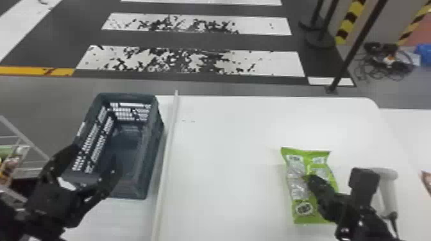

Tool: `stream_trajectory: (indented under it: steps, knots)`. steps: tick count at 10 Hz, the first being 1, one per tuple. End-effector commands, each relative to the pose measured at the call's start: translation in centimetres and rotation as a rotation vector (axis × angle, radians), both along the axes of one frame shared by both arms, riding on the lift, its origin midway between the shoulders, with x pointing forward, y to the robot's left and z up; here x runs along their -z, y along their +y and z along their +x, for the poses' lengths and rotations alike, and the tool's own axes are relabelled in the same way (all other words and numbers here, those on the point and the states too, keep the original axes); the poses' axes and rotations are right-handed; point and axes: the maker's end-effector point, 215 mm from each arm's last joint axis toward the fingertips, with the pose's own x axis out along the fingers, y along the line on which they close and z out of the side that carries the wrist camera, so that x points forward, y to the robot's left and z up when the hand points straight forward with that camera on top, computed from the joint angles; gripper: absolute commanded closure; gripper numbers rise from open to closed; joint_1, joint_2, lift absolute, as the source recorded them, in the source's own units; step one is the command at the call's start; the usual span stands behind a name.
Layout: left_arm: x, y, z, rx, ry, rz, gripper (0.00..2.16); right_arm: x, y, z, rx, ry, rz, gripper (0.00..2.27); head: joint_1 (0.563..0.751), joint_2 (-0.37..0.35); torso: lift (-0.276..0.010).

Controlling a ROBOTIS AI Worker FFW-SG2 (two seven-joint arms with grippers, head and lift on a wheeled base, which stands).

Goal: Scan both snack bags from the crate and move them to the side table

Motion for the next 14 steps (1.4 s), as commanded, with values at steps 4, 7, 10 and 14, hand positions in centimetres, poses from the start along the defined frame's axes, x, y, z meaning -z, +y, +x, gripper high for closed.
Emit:
stream_trajectory:
  steps: [4,7,10,14]
  knots:
    - [0.0,-0.4,-0.1,0.007,-0.001,-0.006,0.08,-4.0,-0.2,-0.3,0.016,-0.013,0.021,2.25,0.695,-0.029,-0.029]
    - [-0.1,-0.5,0.0,0.007,-0.003,-0.008,0.08,-7.1,-2.6,0.4,0.052,-0.066,0.006,0.85,0.695,-0.03,-0.029]
    - [-0.1,-0.2,0.2,0.006,-0.003,-0.008,0.08,-9.0,-9.8,0.5,0.136,-0.102,-0.081,0.02,0.695,-0.094,-0.029]
    - [0.3,0.0,0.4,0.002,0.001,-0.01,0.08,-7.8,-17.6,-1.9,0.185,-0.051,-0.139,0.05,0.695,-0.23,-0.029]
